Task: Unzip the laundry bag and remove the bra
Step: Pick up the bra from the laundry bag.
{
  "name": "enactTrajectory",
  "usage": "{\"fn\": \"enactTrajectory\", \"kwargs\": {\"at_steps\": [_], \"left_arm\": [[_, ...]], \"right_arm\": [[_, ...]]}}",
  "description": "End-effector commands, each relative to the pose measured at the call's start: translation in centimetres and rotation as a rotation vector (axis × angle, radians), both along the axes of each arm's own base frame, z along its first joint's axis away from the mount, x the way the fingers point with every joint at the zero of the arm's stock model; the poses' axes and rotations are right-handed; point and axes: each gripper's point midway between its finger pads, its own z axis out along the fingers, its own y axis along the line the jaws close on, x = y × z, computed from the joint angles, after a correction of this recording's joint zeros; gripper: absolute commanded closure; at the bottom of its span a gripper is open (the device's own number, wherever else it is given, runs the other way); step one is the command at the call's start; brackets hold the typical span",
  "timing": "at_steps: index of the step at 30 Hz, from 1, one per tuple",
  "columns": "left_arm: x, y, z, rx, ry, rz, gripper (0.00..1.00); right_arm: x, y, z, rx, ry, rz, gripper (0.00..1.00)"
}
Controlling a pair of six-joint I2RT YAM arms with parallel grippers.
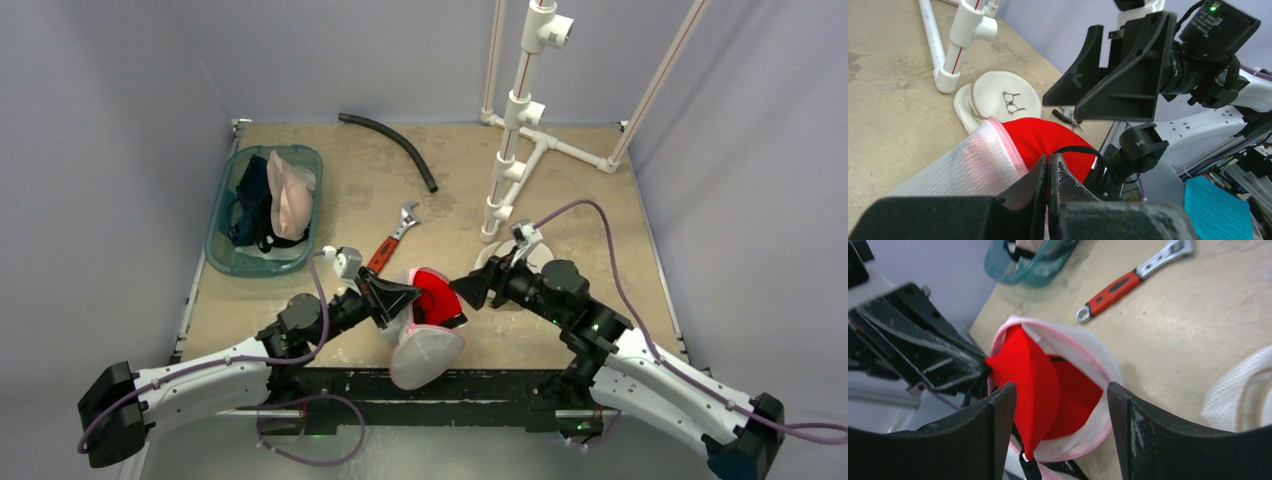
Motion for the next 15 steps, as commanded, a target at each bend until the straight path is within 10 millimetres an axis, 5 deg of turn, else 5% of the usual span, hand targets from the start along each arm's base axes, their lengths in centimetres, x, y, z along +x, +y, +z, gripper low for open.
{"fn": "enactTrajectory", "kwargs": {"at_steps": [1,9,11,15], "left_arm": [[0.1,0.2,3.0,-0.099,-0.054,0.015,1.0],[0.3,0.6,2.9,-0.09,-0.058,0.035,1.0],[0.3,0.7,2.6,-0.088,-0.054,0.038,1.0],[0.6,0.8,2.0,-0.076,-0.028,0.056,1.0]], "right_arm": [[-2.1,2.7,0.8,0.049,0.007,0.198,0.31],[-3.6,4.3,-0.1,0.096,0.066,0.315,0.37],[-3.9,4.6,0.0,0.112,0.072,0.337,0.47],[-3.7,4.9,0.4,0.113,0.069,0.344,0.83]]}}
